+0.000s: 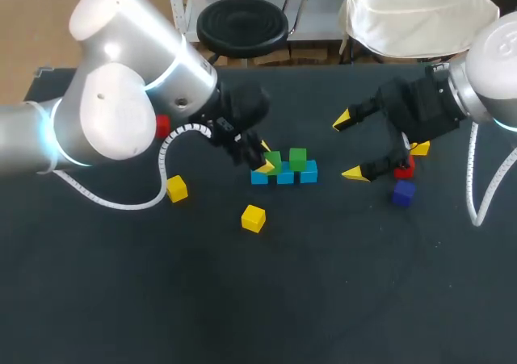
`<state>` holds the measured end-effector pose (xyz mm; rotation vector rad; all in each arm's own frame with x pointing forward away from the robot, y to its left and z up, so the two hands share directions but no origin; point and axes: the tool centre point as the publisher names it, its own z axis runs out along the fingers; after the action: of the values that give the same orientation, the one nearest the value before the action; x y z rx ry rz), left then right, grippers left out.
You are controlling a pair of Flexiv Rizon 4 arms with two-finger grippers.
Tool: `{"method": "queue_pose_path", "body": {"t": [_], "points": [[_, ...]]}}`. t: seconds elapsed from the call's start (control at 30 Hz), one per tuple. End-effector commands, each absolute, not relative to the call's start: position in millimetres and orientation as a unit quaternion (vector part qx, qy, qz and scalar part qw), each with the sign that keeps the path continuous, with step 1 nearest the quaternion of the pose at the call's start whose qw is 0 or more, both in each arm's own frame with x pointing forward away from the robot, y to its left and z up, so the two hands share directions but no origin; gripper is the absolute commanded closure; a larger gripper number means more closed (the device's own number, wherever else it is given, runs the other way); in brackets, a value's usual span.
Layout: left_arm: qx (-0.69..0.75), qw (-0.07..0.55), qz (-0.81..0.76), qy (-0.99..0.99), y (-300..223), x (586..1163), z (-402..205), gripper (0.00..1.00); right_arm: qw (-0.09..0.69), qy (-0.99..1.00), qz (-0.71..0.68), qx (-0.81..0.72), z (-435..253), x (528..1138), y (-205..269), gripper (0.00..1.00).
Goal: Place the blue cubes, place green cubes on the blue cubes, place the yellow cubes on the green cubes, then place the red cubes on the yellow cubes, and place purple cube on the red cubes.
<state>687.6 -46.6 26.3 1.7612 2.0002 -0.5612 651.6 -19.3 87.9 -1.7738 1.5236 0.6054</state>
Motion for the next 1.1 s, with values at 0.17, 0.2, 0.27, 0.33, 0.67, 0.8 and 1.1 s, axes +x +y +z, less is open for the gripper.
{"method": "queue_pose_path", "body": {"t": [0.17, 0.2, 0.27, 0.33, 0.67, 0.8, 1.1], "points": [[0.634, 0.206, -0.203, 0.718, -48.7, 690.8, 26.7, 1.00, 0.356, 0.589, 0.235, -0.686, 87.7, 651.6, -19.4, 0.00], [0.634, 0.206, -0.203, 0.717, -48.8, 691.2, 27.1, 1.00, 0.356, 0.589, 0.235, -0.686, 87.7, 651.6, -19.4, 0.00], [0.633, 0.207, -0.203, 0.717, -48.5, 692.2, 27.6, 1.00, 0.356, 0.589, 0.235, -0.686, 87.7, 651.6, -19.4, 0.00], [0.634, 0.207, -0.202, 0.718, -48.3, 692.8, 27.3, 1.00, 0.356, 0.589, 0.235, -0.686, 87.7, 651.6, -19.4, 0.00], [0.632, 0.202, -0.201, 0.721, -47.7, 694.1, 22.6, 1.00, 0.356, 0.589, 0.235, -0.686, 87.7, 651.6, -19.4, 0.00], [0.631, 0.201, -0.202, 0.721, -47.7, 694.6, 22.4, 1.00, 0.356, 0.589, 0.235, -0.686, 87.7, 651.6, -19.4, 0.00], [0.629, 0.203, -0.205, 0.722, -47.2, 696.5, 22.9, 1.00, 0.356, 0.589, 0.235, -0.686, 87.7, 651.6, -19.4, 0.00]]}}
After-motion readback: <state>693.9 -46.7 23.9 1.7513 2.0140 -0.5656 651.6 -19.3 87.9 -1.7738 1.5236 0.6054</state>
